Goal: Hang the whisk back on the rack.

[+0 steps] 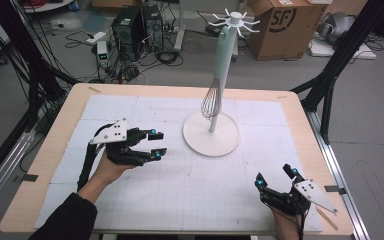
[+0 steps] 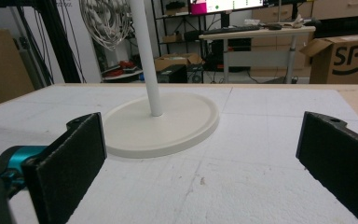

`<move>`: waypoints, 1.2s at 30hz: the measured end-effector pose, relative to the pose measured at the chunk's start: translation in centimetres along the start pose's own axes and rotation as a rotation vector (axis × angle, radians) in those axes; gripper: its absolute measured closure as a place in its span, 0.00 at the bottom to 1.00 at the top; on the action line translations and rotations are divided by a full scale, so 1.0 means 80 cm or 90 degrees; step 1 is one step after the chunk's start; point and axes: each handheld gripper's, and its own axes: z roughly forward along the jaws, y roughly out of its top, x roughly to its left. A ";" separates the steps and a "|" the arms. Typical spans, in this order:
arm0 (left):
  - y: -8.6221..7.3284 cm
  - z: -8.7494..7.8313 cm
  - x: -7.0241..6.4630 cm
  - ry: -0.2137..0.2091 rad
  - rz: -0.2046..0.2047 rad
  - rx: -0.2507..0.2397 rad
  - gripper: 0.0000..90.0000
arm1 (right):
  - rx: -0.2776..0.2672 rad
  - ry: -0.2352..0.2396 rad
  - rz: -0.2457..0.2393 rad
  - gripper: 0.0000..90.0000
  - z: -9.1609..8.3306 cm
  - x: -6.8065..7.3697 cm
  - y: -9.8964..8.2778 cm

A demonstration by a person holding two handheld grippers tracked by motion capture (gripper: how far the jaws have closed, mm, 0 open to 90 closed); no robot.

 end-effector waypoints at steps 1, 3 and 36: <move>-0.001 0.000 -0.002 0.001 0.002 -0.001 0.53 | 0.000 0.000 0.001 0.00 -0.001 0.000 0.000; -0.003 0.000 -0.005 -0.001 -0.002 -0.002 0.53 | -0.003 0.000 -0.001 0.00 -0.001 0.000 0.001; -0.072 -0.058 -0.067 0.154 -0.016 -0.075 0.34 | -0.018 0.006 -0.023 0.00 -0.009 0.014 0.006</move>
